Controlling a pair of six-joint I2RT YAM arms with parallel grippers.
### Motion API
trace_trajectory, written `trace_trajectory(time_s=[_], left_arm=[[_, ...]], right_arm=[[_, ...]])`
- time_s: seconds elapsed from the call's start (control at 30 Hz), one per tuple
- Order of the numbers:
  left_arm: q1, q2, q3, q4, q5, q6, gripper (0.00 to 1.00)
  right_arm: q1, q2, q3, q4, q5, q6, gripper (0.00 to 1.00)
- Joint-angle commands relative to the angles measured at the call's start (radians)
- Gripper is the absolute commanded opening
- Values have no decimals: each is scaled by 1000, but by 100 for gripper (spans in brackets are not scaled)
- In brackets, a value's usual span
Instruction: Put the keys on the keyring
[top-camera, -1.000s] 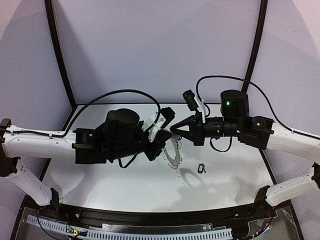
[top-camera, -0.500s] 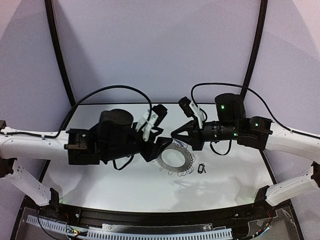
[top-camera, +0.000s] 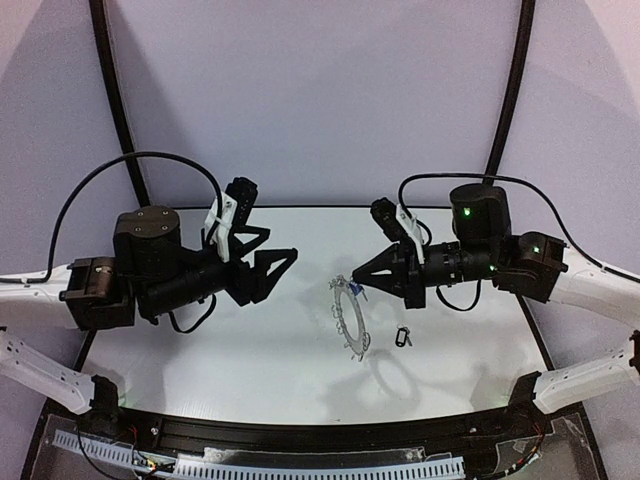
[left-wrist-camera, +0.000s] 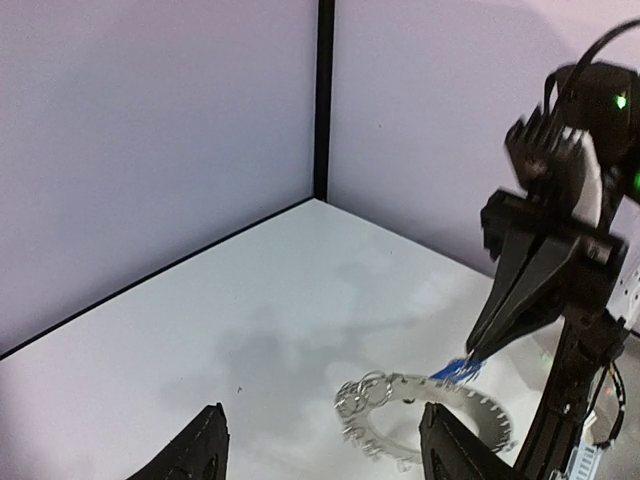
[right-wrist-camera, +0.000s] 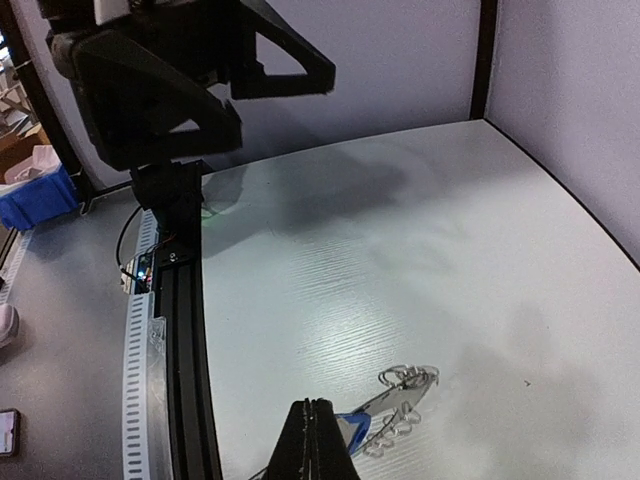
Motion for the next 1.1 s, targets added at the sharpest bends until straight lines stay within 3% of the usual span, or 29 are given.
trace_trajectory(time_s=[0.0, 0.33, 0.43, 0.83, 1.07], left_arm=[[19, 11, -19, -52, 119, 34, 66], [25, 191, 134, -147, 442, 188, 57], [30, 240, 185, -195, 477, 212, 51], [67, 291, 227, -219, 551, 256, 47], [73, 321, 259, -245, 670, 279, 46]], right_arm=[[3, -23, 21, 1, -66, -33, 0], [2, -18, 33, -3, -144, -27, 0], [3, -19, 34, -7, -154, -27, 0], [3, -19, 44, -25, -195, -39, 0], [3, -2, 55, -23, -193, -41, 0]])
